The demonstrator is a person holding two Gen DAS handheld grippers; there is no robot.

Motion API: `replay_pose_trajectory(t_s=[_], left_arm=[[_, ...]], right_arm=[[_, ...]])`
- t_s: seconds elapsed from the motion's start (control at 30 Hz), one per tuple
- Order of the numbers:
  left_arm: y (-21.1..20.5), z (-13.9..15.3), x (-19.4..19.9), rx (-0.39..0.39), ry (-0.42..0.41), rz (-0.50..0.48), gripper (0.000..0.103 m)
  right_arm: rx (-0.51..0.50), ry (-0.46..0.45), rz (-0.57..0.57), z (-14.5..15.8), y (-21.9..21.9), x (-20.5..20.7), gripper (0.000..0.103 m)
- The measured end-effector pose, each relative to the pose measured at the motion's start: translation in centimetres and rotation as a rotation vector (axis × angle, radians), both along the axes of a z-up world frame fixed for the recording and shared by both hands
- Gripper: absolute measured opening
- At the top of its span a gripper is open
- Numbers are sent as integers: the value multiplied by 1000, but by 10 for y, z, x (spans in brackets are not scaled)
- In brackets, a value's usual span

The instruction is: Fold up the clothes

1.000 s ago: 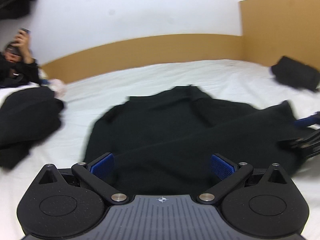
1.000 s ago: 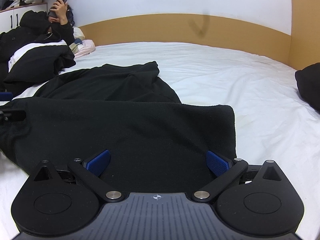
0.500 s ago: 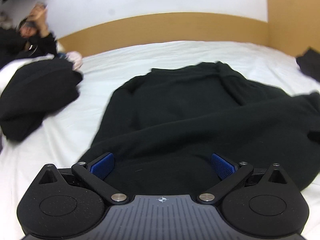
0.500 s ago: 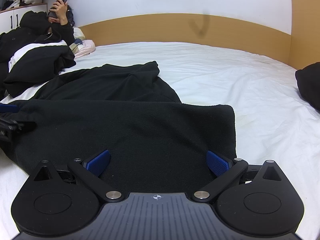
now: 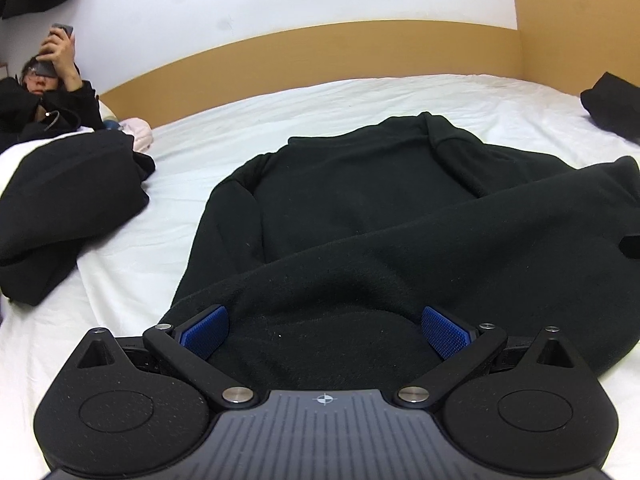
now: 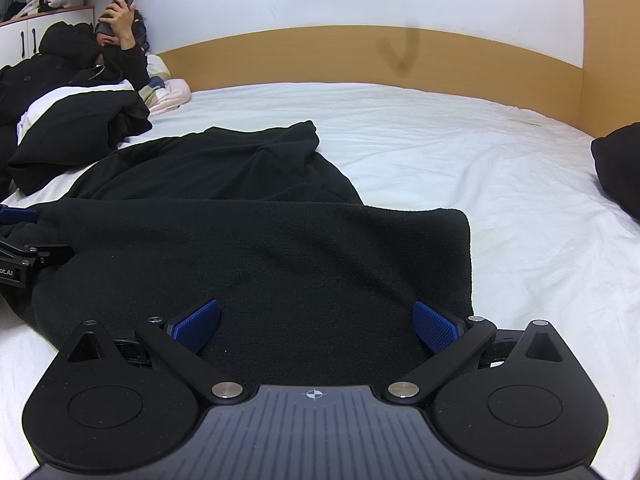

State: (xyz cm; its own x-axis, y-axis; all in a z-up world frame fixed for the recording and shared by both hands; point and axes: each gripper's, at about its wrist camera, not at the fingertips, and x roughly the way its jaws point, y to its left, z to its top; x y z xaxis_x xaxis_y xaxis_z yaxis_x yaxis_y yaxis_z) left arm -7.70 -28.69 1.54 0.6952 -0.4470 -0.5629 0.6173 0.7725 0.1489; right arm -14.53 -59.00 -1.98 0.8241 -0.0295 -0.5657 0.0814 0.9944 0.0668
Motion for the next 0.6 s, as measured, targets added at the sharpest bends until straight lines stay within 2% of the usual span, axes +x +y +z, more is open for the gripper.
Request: replay_pose_trajectory(t_s=[0.6], left_arm=[[2,-1,-5,-14,1,7,103]], right_arm=[[-4,-1,5,0,-5,-1,103]])
